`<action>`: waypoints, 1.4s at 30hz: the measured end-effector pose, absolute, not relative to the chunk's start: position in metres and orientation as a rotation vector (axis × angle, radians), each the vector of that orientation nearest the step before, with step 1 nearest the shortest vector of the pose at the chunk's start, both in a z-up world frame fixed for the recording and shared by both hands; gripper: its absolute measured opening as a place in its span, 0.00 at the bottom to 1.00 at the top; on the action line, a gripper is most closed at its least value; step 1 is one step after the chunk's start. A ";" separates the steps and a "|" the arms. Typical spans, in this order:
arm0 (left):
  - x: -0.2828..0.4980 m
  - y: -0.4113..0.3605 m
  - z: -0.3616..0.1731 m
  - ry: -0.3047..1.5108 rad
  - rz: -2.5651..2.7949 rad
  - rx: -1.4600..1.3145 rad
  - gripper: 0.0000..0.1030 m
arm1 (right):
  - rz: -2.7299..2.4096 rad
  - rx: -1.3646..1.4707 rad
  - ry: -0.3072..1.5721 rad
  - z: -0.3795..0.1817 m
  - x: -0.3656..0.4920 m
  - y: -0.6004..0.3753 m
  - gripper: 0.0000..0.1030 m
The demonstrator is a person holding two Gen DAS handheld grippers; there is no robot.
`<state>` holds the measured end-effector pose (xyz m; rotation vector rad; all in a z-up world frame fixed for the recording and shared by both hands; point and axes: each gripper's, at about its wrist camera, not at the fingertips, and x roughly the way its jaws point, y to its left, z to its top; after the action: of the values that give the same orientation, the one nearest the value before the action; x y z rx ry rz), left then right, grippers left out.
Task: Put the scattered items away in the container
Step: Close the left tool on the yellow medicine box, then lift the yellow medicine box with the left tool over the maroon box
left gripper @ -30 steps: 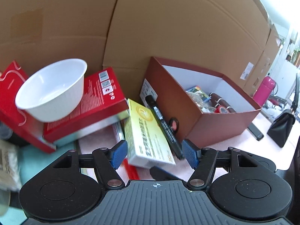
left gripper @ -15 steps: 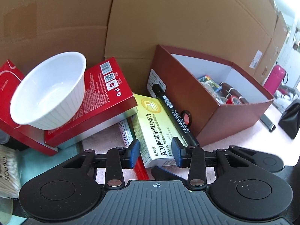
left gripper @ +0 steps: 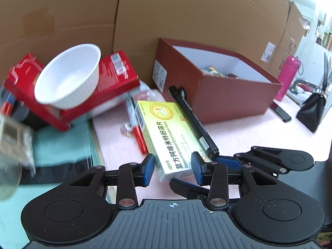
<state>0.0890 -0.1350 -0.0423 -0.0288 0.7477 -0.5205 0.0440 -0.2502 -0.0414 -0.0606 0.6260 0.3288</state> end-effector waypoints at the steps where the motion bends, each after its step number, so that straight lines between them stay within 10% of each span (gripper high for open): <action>1: 0.084 -0.133 -0.043 0.759 -0.524 -0.034 0.40 | 0.337 -0.068 0.628 -0.042 0.037 -0.250 0.57; 17: 0.051 -0.123 -0.055 0.832 -0.567 -0.086 0.58 | 0.322 -0.093 0.629 -0.044 -0.009 -0.245 0.81; 42: 0.082 -0.132 -0.065 0.868 -0.579 -0.102 0.57 | 0.233 -0.038 0.667 -0.058 0.017 -0.233 0.75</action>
<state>0.0820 -0.1322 -0.0646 -0.1019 0.8678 -0.5790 0.0172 -0.2325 -0.0580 -0.0381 0.6667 0.2334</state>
